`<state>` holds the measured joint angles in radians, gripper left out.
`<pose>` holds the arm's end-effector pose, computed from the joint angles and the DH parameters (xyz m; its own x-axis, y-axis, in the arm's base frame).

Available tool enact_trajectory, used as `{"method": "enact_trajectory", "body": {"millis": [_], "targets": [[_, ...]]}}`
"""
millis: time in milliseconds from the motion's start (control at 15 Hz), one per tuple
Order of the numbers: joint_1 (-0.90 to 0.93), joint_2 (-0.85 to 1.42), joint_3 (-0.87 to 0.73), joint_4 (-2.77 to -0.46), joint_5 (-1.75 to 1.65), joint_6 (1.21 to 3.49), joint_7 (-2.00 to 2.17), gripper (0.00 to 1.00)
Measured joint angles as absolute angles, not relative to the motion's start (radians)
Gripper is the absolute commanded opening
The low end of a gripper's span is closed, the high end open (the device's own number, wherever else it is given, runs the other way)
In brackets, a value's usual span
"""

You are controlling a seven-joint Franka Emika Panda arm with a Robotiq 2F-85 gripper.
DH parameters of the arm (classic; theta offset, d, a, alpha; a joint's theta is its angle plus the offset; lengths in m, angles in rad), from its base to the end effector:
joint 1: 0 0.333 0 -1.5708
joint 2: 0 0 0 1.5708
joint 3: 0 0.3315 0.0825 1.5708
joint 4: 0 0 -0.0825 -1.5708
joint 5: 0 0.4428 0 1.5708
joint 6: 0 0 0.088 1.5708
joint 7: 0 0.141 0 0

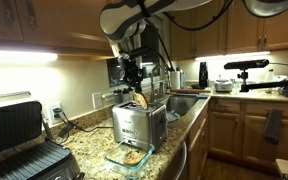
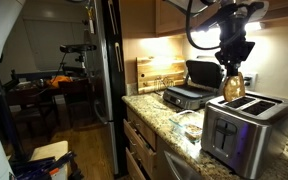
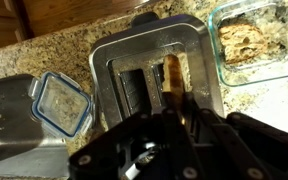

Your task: Put a slice of bread into the toaster

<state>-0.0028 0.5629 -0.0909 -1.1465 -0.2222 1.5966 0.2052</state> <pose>0.7640 -0.0862 0.4460 0.9603 -0.2734 -0.0551 -0.2477 -0.9268 0.2825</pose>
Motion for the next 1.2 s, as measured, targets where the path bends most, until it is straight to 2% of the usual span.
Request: {"method": "enact_trajectory", "body": {"millis": [600,667,733,1200], "targets": [[-0.001,0.634,-0.092,-1.066,-0.229,1.587,0.190,0.08],[0.000,0.637,-0.092,-1.061,-0.229,1.587,0.190,0.39],[0.001,0.640,-0.092,-1.056,-0.229,1.586,0.190,0.40],[0.002,0.644,-0.091,-1.041,-0.229,1.585,0.189,0.84]]}}
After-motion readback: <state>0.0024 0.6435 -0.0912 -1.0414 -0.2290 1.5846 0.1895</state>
